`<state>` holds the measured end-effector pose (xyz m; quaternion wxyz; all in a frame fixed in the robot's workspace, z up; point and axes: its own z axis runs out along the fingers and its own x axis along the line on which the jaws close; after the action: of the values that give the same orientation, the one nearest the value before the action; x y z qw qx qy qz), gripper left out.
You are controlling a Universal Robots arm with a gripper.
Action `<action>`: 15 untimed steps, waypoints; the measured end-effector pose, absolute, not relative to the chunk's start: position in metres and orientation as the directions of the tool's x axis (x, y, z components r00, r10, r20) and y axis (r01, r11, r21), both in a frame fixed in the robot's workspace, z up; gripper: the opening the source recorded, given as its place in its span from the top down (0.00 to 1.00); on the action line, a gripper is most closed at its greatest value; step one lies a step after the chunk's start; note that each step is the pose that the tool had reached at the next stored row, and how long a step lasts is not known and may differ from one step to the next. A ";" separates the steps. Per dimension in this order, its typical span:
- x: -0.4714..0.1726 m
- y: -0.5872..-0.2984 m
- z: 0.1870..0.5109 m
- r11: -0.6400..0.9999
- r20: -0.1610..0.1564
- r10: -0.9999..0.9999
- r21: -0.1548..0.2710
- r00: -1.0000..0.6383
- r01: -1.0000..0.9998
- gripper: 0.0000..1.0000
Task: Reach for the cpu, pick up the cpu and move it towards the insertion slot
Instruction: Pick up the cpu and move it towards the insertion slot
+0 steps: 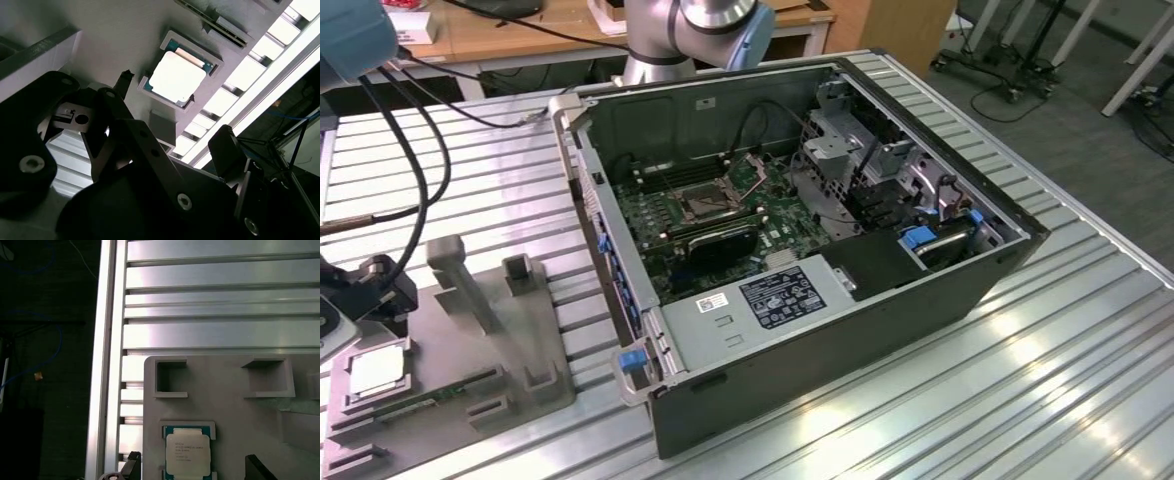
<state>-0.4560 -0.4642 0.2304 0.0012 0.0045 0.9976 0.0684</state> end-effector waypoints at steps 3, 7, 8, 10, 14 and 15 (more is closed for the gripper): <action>-0.456 -0.464 0.230 0.991 -0.002 0.009 0.136 -1.000 0.009 0.12; -0.456 -0.464 0.230 0.991 -0.002 0.009 0.136 -1.000 0.009 0.12; -0.456 -0.464 0.229 0.991 -0.002 0.009 0.137 -1.000 0.009 0.12; -0.456 -0.465 0.226 0.991 -0.002 0.009 0.136 -1.000 0.009 0.12; -0.456 -0.465 0.219 0.991 -0.002 0.009 0.136 -1.000 0.009 0.12; -0.456 -0.465 0.217 0.991 -0.002 0.009 0.136 -1.000 0.009 0.12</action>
<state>-0.4560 -0.4647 0.2171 0.0012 0.0046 0.9977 0.0683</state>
